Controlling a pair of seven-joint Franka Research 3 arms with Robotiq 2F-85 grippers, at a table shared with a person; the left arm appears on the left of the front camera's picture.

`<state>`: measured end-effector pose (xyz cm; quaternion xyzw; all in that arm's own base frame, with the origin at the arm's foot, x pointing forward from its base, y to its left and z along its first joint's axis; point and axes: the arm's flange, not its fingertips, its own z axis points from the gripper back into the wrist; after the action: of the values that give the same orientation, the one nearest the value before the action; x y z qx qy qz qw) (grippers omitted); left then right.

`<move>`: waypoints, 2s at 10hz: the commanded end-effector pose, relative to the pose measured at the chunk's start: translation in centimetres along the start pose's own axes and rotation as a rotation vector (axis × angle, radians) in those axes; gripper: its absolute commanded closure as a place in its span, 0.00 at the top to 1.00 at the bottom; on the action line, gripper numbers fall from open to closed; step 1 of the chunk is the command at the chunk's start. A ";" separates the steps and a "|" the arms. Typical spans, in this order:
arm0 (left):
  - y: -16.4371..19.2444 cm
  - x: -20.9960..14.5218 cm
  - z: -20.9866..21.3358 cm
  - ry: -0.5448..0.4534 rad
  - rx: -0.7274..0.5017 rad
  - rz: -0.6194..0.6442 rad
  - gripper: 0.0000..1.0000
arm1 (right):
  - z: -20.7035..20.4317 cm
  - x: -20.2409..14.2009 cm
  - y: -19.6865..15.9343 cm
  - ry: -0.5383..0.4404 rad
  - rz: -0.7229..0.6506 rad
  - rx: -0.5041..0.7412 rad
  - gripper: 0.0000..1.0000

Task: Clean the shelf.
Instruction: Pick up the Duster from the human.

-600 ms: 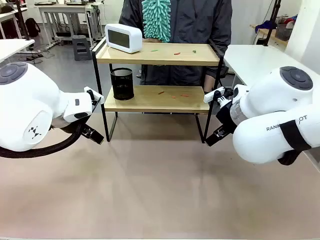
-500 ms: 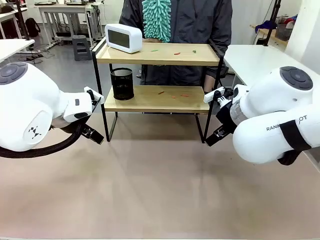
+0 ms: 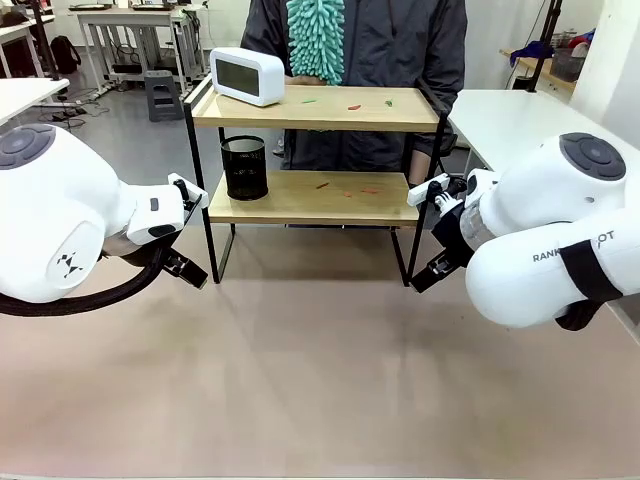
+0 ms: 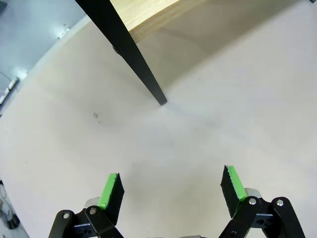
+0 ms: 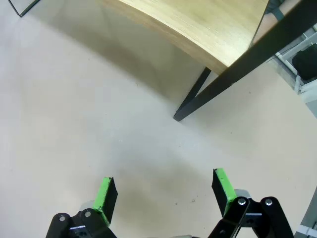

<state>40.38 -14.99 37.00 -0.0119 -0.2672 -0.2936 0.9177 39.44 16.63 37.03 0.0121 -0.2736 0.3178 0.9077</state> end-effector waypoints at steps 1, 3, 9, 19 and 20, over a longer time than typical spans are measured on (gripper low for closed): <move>0.0 0.0 0.0 0.000 0.000 -0.001 1.00 | 0.0 0.0 0.0 0.000 -0.001 0.000 1.00; 0.0 0.0 0.0 0.000 0.000 -0.001 1.00 | 0.0 0.0 0.0 0.000 -0.001 0.000 1.00; -3.2 1.3 12.0 0.043 -0.371 -0.091 1.00 | 14.1 1.7 0.6 0.009 -0.288 0.130 1.00; 19.7 -17.5 28.7 -0.639 -0.685 0.532 1.00 | 32.0 -23.1 -19.5 -0.481 -0.975 0.732 1.00; 19.7 -17.5 28.7 -0.639 -0.685 0.532 1.00 | 32.0 -23.1 -19.5 -0.481 -0.975 0.732 1.00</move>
<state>25.71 16.91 54.11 -0.4786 -0.4147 -0.0830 0.7695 21.20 -19.51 53.75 0.5238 -0.2887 -0.0987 0.7954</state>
